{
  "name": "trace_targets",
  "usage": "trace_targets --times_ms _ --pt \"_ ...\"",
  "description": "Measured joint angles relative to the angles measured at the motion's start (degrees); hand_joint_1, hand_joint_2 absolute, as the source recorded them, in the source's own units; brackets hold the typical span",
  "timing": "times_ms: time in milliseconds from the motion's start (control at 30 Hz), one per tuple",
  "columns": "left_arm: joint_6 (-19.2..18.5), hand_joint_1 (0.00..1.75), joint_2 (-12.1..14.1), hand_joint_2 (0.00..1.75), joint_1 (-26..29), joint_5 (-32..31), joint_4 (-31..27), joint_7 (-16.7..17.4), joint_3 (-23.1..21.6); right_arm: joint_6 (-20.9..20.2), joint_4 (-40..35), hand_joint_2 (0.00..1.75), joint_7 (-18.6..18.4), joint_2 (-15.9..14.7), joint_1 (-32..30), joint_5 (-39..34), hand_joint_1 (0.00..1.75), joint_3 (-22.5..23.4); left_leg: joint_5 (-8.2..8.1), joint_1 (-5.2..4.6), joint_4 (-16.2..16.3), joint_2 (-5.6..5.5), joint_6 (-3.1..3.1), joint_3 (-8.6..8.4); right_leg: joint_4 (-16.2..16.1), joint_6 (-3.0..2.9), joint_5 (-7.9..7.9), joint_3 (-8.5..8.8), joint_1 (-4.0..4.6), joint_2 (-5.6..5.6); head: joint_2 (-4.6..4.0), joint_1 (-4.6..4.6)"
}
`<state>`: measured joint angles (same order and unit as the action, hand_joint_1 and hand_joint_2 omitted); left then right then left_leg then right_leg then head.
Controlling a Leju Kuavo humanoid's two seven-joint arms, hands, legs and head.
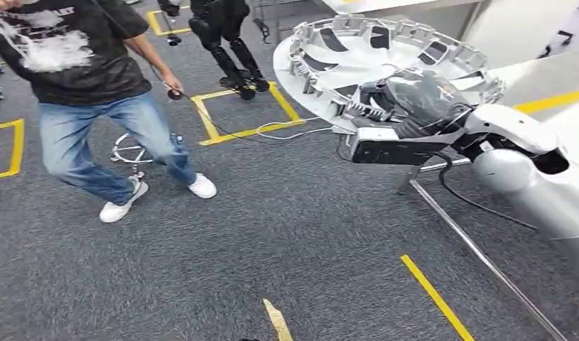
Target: Take the parts from the cabinet and place them on the table.
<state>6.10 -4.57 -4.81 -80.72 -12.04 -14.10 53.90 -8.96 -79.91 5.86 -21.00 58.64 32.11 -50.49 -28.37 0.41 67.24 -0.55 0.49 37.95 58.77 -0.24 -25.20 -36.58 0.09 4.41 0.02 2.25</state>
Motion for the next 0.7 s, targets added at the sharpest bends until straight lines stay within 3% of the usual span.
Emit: trace_targets --times_ms 33,67,167,200,233,267,300,367,400,433,500,533,567,600,700 --pt "0.0 0.0 0.0 1.75 0.0 0.0 0.0 0.0 0.0 0.0 0.0 1.75 0.0 0.0 0.0 0.0 1.75 0.0 2.7 0.05 -5.0 -2.43 0.41 -1.78 0.0 0.02 -0.01 -0.05 -0.18 0.67 0.0 -0.02" --pt "0.0 0.0 0.1 1.75 0.1 0.0 0.0 0.0 0.0 0.0 0.0 1.75 0.0 0.0 0.1 0.0 1.75 0.0 2.36 0.31 -6.0 -4.85 0.76 -2.22 0.2 0.23 0.05 -0.46 0.0 1.27 0.0 0.18" --pt "0.0 0.0 0.2 1.75 0.1 0.0 0.0 0.0 0.0 0.0 0.0 1.75 0.0 -0.1 -0.1 0.1 1.75 0.0 1.65 -0.27 -7.7 -3.35 0.72 -2.83 -0.1 1.38 0.76 -1.42 -0.98 3.25 0.0 -0.18" --pt "0.0 0.0 0.1 1.75 0.0 0.0 0.0 0.0 0.0 0.0 0.0 1.75 0.0 -0.5 -0.2 0.1 1.75 0.1 1.93 -0.02 -8.5 -2.62 0.94 -3.19 -0.2 1.9 0.88 -1.48 -0.78 3.91 0.0 -0.09" --pt "0.1 0.0 0.1 1.75 0.0 0.0 0.0 0.0 0.0 0.1 0.0 1.75 -0.1 -0.7 -0.4 0.1 1.75 0.1 2.27 0.29 -9.2 -1.66 1.13 -3.7 0.4 1.86 0.25 -2.17 -0.69 1.46 0.0 -0.09" --pt "0.1 0.0 0.1 1.75 0.0 0.0 0.0 0.0 0.0 0.1 0.0 1.75 -0.1 -0.7 -0.4 0.2 1.75 0.1 2.34 0.2 -9.4 -1.16 1.25 -3.93 2.2 2.2 -1.14 -2.9 -0.43 -1.43 0.0 0.35" --pt "0.1 0.0 0.1 1.75 0.0 0.0 0.0 0.0 0.0 0.1 0.0 1.75 -0.1 -0.7 -0.5 0.2 1.75 0.1 2.34 0.13 -9.4 -0.35 1.39 -3.94 6.1 2.62 -3.25 -4.76 -0.5 -2.89 0.0 0.5" --pt "0.1 0.0 0.1 1.75 0.2 0.0 0.0 0.0 0.0 0.2 0.0 1.75 0.2 -0.8 -1.1 0.2 1.75 0.0 2.23 0.13 -9.4 1.26 1.49 -3.93 14.9 3.2 -6.65 -9.05 -0.83 -3.82 0.0 0.5" --pt "0.1 0.0 0.1 1.75 0.3 0.0 0.0 0.0 0.0 0.2 0.0 1.75 0.2 -1.1 -1.4 0.2 1.75 0.0 2.2 0.16 -9.4 1.89 1.48 -3.95 17.1 3.42 -6.89 -10.16 -1.0 -3.96 0.0 0.44" --pt "0.1 0.0 0.1 1.75 0.3 0.0 0.0 0.0 0.0 0.3 0.0 1.75 0.3 -1.4 -1.8 0.2 1.75 0.0 2.1 0.2 -9.4 2.63 1.4 -4.03 16.3 3.6 -5.8 -9.8 -1.26 -4.06 0.0 0.5" --pt "0.1 0.0 0.0 1.75 0.3 0.0 0.0 -0.2 0.0 0.4 0.0 1.75 0.3 -1.8 -2.0 0.2 1.75 0.0 1.83 0.26 -9.2 3.77 1.01 -4.16 8.3 3.88 -1.72 -5.49 -1.54 -5.19 0.0 0.46" --pt "0.1 0.0 0.0 1.75 0.3 0.0 0.0 -0.2 0.0 0.4 0.0 1.75 0.4 -1.9 -2.0 0.2 1.75 0.0 1.58 0.25 -9.0 4.2 0.65 -4.32 3.4 4.01 0.02 -2.61 -1.53 -7.17 0.0 0.46" --pt "0.1 0.0 0.1 1.75 0.3 0.0 0.0 -0.2 0.0 0.4 0.0 1.75 0.3 -2.0 -2.0 0.2 1.75 0.2 1.17 -0.23 -8.7 4.61 0.12 -4.31 0.5 4.28 -0.5 -0.95 -1.01 -10.34 0.0 0.55" --pt "0.1 0.0 0.2 1.75 0.3 0.0 0.0 -0.2 0.0 0.4 -0.1 1.75 0.3 -2.1 -2.3 0.2 1.75 0.2 0.87 -0.41 -8.2 4.97 -0.11 -4.23 0.3 2.92 -0.23 -0.44 -0.96 -9.01 0.0 0.28" --pt "0.1 0.0 0.1 1.75 0.5 0.0 0.0 -0.3 0.0 0.6 -0.4 1.75 0.3 -2.9 -2.7 0.2 1.75 0.5 0.7 -0.25 -8.3 6.93 -0.46 -4.69 0.5 1.8 -0.18 -0.89 -0.64 -7.09 0.0 0.3"
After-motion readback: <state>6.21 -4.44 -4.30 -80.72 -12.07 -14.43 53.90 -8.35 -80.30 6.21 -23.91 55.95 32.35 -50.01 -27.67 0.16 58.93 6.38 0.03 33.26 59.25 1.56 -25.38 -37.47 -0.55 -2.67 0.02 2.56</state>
